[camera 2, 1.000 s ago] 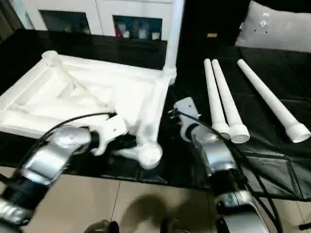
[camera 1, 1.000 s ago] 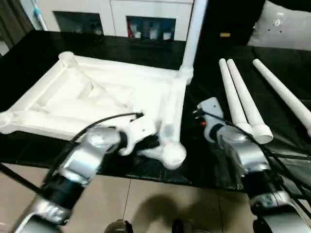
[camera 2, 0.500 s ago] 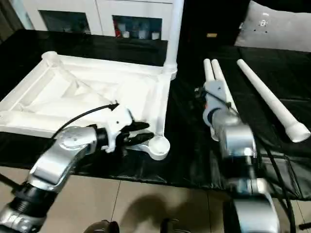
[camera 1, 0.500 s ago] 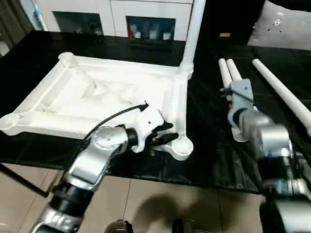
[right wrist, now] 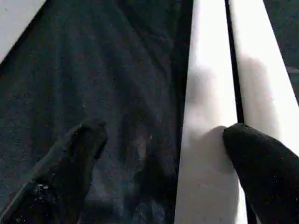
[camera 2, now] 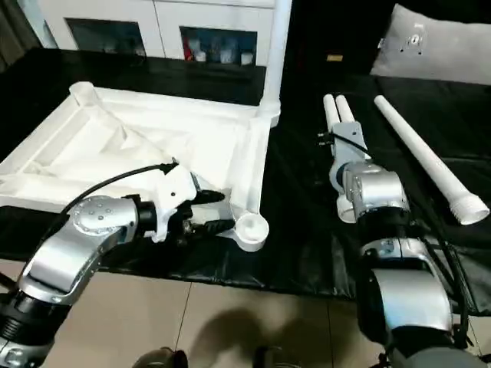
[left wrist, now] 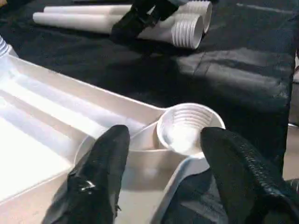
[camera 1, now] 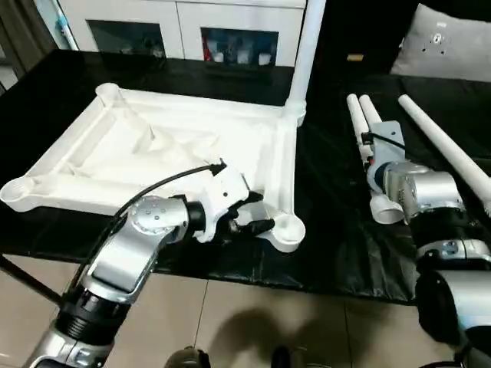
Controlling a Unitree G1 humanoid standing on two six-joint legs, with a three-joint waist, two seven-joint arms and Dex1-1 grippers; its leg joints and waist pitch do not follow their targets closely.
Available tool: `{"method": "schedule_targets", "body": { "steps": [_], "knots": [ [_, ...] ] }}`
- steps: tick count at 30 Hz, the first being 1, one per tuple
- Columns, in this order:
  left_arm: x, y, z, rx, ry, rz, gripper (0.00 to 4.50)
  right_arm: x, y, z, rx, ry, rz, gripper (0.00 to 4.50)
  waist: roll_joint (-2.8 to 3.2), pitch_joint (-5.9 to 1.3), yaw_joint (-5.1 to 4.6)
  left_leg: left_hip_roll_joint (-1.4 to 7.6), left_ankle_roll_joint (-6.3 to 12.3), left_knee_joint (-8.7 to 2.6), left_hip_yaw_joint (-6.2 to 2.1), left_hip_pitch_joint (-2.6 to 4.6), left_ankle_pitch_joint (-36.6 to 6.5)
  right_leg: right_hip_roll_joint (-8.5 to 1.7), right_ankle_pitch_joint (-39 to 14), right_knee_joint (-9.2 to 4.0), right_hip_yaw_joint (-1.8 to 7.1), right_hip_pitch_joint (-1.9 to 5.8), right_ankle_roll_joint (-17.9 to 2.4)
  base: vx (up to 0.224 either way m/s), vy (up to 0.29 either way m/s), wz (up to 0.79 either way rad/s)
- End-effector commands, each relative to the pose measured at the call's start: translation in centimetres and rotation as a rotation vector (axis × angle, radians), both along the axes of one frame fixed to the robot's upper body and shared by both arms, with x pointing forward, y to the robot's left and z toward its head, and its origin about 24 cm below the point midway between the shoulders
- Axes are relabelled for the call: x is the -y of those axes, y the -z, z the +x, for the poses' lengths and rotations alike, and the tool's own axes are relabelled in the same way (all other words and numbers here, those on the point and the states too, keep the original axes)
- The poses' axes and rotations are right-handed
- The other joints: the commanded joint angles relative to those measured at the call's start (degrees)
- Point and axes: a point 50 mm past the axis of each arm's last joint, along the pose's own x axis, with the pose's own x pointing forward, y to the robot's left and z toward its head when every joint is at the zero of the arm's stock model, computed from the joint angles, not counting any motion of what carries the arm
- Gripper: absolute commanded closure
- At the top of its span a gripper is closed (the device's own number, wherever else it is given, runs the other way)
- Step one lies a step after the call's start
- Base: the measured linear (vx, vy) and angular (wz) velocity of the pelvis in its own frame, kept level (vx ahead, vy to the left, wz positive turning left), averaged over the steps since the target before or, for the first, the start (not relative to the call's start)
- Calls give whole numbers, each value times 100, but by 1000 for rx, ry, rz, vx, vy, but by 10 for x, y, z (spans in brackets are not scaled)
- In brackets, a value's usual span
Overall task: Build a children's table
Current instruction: Pick table leg
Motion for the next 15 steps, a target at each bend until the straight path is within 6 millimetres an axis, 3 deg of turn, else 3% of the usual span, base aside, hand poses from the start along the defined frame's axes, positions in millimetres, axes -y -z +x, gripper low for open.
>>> {"method": "schedule_targets", "body": {
  "steps": [1,3,8,11,15],
  "knots": [
    [-1,-1,-3,-3,11,7,120,2,12,-5,-76,7,0,0,-83,-475,22,254,281,-342,-70,71,-662,-480,-1539,-374,341,385,-1019,0,0,0],
    [-1,-2,-3,-2,9,9,91,3,11,-5,-71,13,9,0,-82,-485,26,255,290,-339,-70,70,-617,-481,-1458,-364,342,388,-1034,0,0,0],
    [-4,-4,-1,3,3,15,66,14,6,-5,-53,53,36,0,-82,-493,33,252,314,-338,-70,71,-599,-472,-1357,-351,336,393,-1055,0,0,0],
    [-7,-3,0,3,-7,28,28,22,12,-11,-107,55,48,0,-68,-503,44,240,333,-323,-64,60,-546,-461,-1290,-347,334,402,-1089,0,0,0],
    [-8,-3,0,4,-8,30,4,19,17,-14,-136,34,69,0,-62,-513,68,253,349,-321,-69,63,-534,-468,-1265,-347,330,408,-1113,0,0,0]
  ]
}}
